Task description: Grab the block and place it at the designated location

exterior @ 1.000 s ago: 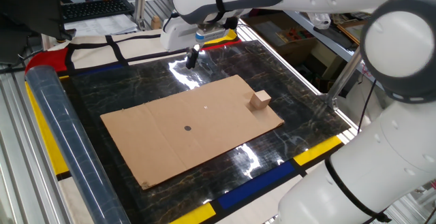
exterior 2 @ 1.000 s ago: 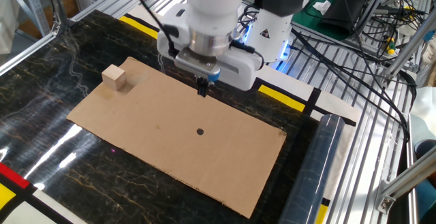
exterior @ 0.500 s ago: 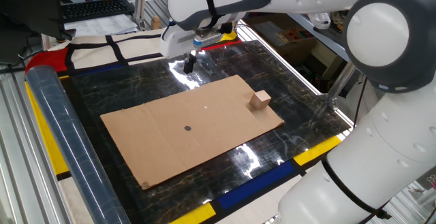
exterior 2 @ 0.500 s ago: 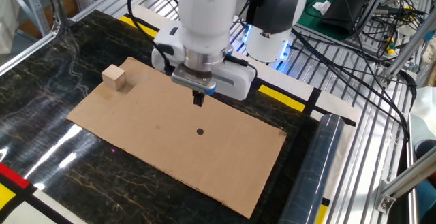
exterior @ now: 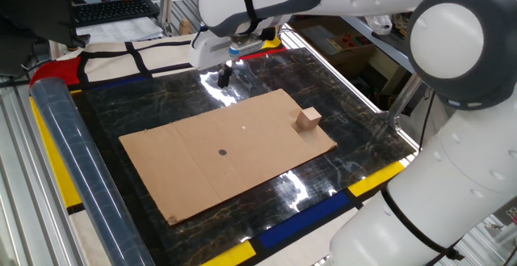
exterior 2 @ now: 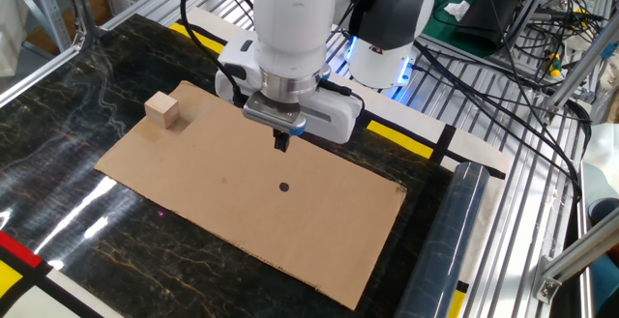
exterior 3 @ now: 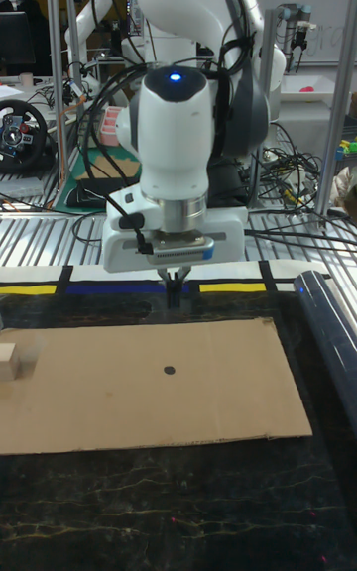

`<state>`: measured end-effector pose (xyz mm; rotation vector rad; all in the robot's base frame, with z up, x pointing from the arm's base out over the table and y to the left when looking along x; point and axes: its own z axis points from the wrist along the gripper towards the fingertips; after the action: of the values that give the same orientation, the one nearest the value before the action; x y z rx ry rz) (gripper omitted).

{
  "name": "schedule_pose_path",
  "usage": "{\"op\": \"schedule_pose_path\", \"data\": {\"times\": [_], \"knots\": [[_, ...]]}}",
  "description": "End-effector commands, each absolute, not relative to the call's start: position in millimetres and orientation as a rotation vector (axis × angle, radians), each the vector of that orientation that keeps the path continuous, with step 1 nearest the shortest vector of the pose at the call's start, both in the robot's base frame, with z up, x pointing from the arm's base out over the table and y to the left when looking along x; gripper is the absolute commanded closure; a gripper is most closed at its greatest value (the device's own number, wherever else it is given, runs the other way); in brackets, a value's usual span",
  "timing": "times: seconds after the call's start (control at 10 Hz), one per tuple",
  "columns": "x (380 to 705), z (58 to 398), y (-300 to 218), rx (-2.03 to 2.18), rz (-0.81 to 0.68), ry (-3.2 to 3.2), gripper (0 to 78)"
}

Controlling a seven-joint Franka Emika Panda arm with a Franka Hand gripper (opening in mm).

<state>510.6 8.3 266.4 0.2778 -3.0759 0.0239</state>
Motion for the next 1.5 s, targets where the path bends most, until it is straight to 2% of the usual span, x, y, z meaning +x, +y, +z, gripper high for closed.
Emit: {"op": "schedule_pose_path", "data": {"times": [0.1,0.8,1.5], "knots": [[513,259,-8,0.268,0.037,-3.083,77.6],[520,246,-40,0.302,0.028,-3.081,77.6],[529,218,-64,0.322,0.014,-3.086,77.6]]}}
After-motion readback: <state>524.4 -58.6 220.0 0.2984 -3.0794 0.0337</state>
